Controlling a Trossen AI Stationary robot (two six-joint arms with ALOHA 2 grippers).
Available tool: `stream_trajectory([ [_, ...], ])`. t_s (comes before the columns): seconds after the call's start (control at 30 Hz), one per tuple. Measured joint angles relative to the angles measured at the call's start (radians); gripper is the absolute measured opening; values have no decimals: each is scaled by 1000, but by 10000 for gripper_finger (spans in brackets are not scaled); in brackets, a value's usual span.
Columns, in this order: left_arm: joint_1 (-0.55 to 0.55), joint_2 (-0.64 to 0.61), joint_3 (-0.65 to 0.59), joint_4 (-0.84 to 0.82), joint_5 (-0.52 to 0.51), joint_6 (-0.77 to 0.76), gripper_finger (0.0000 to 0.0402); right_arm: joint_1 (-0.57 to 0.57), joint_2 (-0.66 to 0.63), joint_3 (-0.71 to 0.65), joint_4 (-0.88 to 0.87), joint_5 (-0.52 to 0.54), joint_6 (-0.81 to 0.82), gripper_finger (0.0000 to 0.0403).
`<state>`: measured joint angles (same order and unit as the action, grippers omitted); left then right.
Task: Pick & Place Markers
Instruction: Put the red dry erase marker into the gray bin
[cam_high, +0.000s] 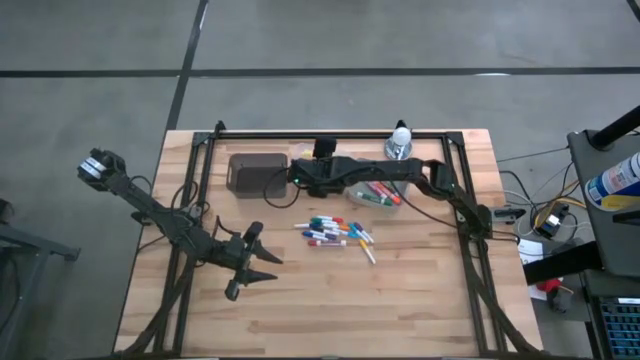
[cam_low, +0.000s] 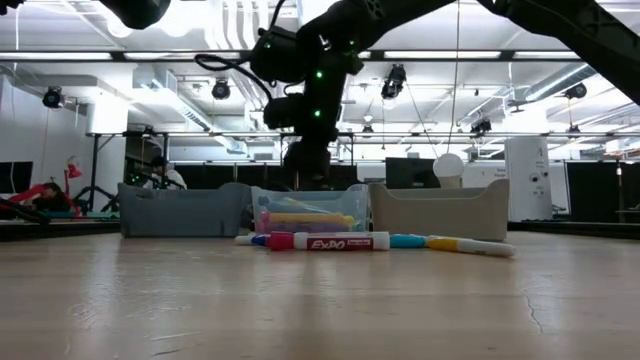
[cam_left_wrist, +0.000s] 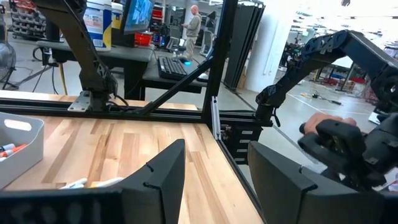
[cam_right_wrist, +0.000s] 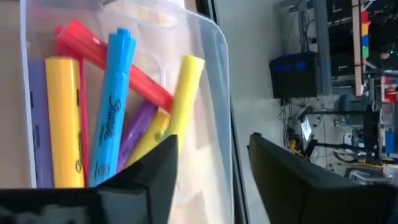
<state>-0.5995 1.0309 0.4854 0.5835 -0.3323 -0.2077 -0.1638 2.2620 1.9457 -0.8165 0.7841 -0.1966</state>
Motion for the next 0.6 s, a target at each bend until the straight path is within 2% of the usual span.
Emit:
stream_trajectory([
  [0.17,0,0,0,0,1,0,170,14,-12,49,-183,-14,77,214],
  [0.47,0,0,0,0,1,-1,170,127,-95,32,-317,-47,123,192],
  [0.6,-2,0,0,0,2,-2,170,195,-136,32,-383,-153,171,182],
])
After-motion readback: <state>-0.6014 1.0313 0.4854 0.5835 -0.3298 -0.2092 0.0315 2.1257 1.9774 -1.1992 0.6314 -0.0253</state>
